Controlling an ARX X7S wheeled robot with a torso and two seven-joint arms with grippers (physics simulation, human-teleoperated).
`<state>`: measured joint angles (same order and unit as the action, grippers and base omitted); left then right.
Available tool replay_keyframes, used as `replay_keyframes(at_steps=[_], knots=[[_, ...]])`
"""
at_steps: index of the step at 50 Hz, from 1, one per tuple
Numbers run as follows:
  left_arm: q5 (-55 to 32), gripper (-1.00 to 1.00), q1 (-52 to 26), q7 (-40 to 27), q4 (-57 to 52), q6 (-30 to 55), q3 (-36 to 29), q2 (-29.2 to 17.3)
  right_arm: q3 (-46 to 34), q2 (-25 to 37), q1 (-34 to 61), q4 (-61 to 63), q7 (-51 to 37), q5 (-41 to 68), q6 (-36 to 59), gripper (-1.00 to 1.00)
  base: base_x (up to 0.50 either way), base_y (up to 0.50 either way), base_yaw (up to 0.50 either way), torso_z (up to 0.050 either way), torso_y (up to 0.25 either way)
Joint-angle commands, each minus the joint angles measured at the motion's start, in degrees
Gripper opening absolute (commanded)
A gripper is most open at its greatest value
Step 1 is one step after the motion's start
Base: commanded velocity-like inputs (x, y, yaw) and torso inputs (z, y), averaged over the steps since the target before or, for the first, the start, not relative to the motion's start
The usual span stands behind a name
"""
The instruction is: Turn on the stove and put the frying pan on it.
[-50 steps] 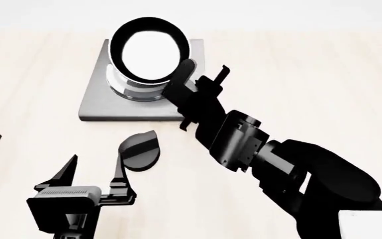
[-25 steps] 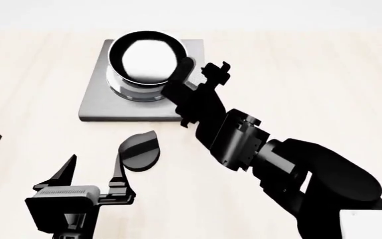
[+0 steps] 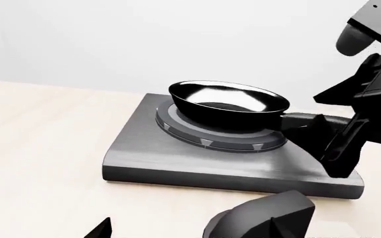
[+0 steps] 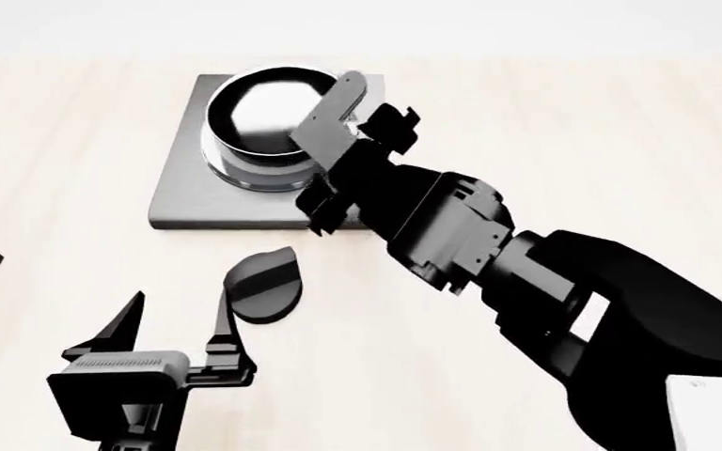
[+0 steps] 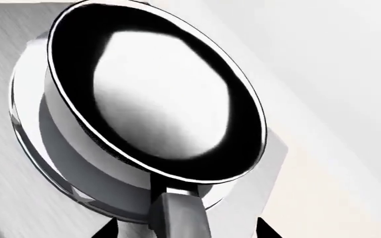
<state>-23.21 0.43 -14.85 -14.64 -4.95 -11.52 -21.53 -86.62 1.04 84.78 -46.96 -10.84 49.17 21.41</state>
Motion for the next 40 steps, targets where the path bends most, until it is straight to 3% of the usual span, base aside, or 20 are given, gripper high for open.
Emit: replay_keyframes(at_steps=[1, 29, 40], knots=[[0.17, 1.00, -0.04, -0.32, -0.21, 0.15, -0.23, -0.10, 1.61, 3.55, 3.11, 7.26, 0.60, 5.29, 0.76, 1.00, 0.00, 0.00, 0.00, 0.000, 0.000], [0.53, 1.00, -0.15, -1.23, -0.72, 0.91, -0.80, -0.40, 6.56, 21.07, 2.40, 33.38, -10.76, 4.23, -6.76, 1.00, 0.00, 0.00, 0.00, 0.000, 0.000], [0.39, 1.00, -0.21, -1.54, -1.49, 0.86, -0.50, -0.78, 9.44, 32.48, -1.46, 48.19, -18.98, 2.28, -13.18, 1.00, 0.00, 0.00, 0.00, 0.000, 0.000]])
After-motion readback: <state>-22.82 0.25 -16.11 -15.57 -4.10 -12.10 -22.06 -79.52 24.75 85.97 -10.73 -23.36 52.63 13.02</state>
